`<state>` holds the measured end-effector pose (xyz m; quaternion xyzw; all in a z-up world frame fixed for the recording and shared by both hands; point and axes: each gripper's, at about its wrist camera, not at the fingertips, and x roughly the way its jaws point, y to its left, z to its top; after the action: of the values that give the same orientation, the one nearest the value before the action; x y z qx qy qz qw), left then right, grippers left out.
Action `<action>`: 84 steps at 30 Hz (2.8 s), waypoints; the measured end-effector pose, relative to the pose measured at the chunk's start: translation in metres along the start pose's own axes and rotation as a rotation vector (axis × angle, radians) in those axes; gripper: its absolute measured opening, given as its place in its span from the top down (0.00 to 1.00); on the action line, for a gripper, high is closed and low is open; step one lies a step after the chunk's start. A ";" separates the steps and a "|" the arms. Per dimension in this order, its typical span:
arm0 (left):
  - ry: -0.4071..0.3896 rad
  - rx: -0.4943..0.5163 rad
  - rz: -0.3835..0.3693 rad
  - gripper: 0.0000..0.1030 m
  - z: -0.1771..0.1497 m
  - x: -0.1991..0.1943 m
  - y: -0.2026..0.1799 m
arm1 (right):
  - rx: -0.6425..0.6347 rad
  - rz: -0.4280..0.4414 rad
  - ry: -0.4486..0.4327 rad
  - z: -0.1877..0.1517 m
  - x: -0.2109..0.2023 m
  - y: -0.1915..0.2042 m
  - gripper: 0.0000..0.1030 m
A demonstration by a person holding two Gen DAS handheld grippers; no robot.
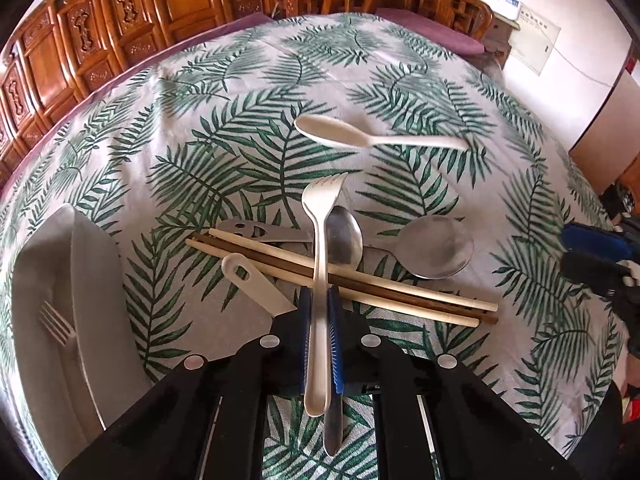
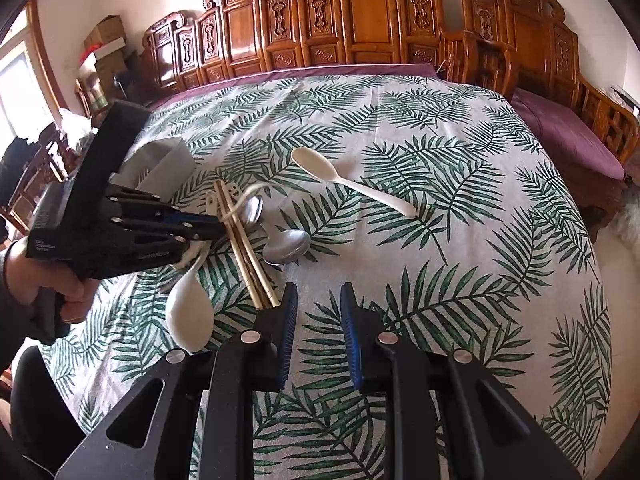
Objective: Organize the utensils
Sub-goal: 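Grasp a white plastic spoon by its handle with the right tool, then place the white fork in the grey tray with the left tool while the right tool carries the spoon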
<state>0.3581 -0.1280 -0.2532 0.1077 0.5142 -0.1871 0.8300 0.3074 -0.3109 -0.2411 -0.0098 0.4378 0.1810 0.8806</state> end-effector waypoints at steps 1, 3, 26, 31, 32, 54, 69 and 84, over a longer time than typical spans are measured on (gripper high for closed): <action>-0.013 -0.009 -0.007 0.92 -0.001 -0.005 0.001 | -0.006 -0.007 0.003 0.003 0.003 -0.001 0.76; -0.031 -0.016 -0.012 0.92 -0.001 -0.012 0.001 | -0.022 -0.016 0.006 0.010 0.009 -0.002 0.76; -0.160 -0.040 -0.060 0.92 -0.027 -0.082 0.008 | -0.084 -0.047 0.110 0.103 0.111 -0.027 0.62; -0.169 -0.048 -0.062 0.92 -0.030 -0.089 0.014 | -0.098 -0.010 0.137 0.111 0.122 -0.018 0.62; -0.170 -0.050 -0.062 0.92 -0.031 -0.090 0.014 | -0.107 -0.011 0.152 0.112 0.125 -0.016 0.62; -0.182 -0.107 -0.056 0.92 -0.053 -0.098 0.038 | -0.228 -0.081 0.285 0.101 0.135 0.007 0.92; -0.231 -0.178 0.013 0.92 -0.061 -0.128 0.086 | -0.237 -0.070 0.194 0.113 0.086 0.050 0.92; -0.182 -0.327 0.091 0.92 -0.068 -0.106 0.167 | -0.308 0.091 0.097 0.129 0.053 0.164 0.92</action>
<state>0.3306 0.0703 -0.1907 -0.0227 0.4552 -0.0722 0.8872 0.3822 -0.1187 -0.1792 -0.1335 0.4466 0.2851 0.8375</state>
